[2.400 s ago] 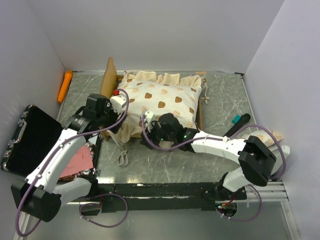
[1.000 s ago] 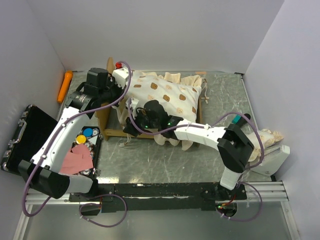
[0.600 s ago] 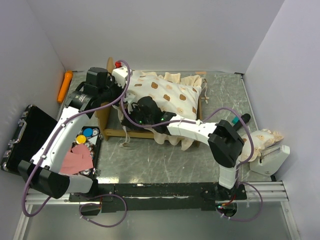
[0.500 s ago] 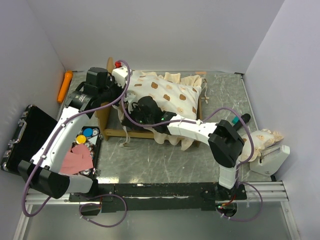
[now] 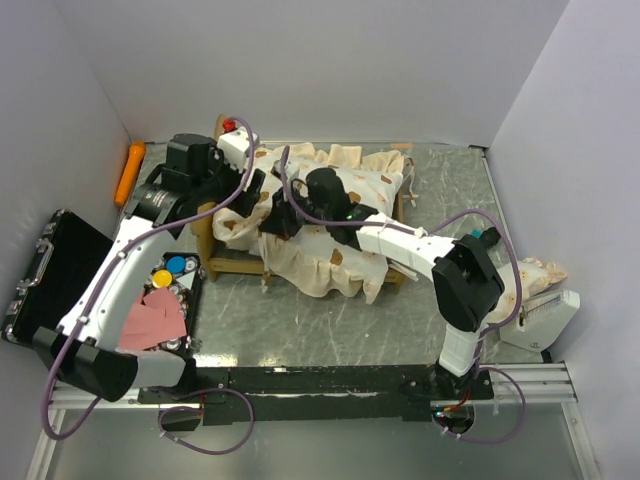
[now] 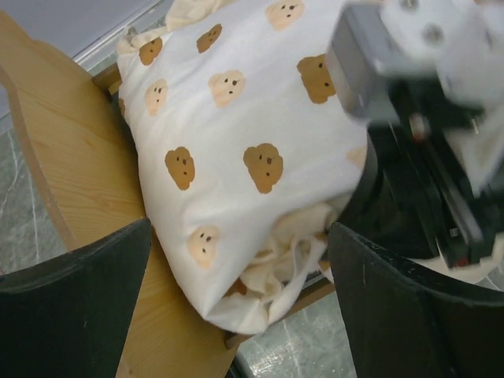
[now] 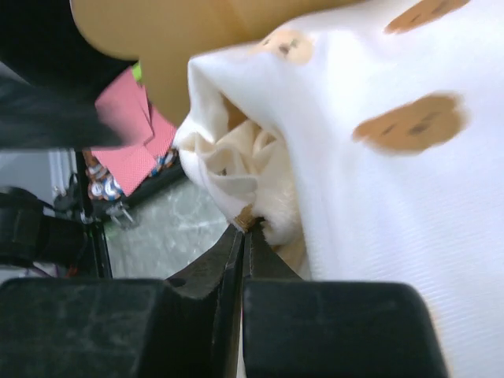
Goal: Set up the pet bed
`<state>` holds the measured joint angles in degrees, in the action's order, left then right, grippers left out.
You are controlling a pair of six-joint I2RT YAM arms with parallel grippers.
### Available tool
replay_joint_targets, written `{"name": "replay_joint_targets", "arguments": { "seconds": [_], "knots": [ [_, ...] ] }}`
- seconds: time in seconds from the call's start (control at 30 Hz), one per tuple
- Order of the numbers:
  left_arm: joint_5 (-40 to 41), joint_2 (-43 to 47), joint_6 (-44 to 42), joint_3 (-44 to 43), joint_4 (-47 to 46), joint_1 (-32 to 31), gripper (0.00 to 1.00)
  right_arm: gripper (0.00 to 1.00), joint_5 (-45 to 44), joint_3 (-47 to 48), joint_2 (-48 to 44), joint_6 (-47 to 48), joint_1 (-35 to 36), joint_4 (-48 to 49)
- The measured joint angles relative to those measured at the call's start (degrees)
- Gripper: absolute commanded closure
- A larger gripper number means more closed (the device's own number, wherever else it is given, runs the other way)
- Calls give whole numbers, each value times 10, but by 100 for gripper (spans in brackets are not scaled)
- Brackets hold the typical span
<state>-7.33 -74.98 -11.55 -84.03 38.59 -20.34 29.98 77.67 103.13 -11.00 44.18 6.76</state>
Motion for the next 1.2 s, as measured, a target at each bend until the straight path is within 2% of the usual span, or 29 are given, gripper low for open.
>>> {"name": "replay_joint_targets", "arguments": {
  "seconds": [0.07,0.17,0.23,0.33,0.47,0.6,0.8,0.9,1.0,1.07,1.1,1.17,1.2],
  "knots": [
    [-6,17,0,3,3,4,15,100,16,11,2,-10,-13,1],
    [-31,72,-11,41,2,23,39,100,38,20,2,-21,-21,8],
    [-63,117,-31,89,4,38,50,100,57,20,2,-33,-21,16],
    [-111,157,-64,162,22,43,51,100,77,19,2,-54,-20,30],
    [-161,138,-90,224,25,42,53,100,103,18,2,-87,-18,51],
    [-186,94,-92,245,1,43,57,100,109,17,2,-107,-16,64],
    [-199,83,-86,264,-76,43,58,100,110,6,2,-121,-14,69],
    [-218,83,-82,274,-102,43,65,100,110,7,2,-121,-14,70],
    [-230,82,-76,281,-120,43,67,100,110,7,2,-122,-14,70],
    [-237,77,-72,281,-127,43,73,100,110,7,2,-123,-14,70],
    [-240,75,-72,281,-127,43,84,100,109,7,2,-123,-14,70],
    [-248,68,-67,281,-127,43,99,100,103,7,2,-122,-14,69],
    [-247,66,-66,281,-126,43,99,100,101,7,2,-121,-15,68]
  ]
}}
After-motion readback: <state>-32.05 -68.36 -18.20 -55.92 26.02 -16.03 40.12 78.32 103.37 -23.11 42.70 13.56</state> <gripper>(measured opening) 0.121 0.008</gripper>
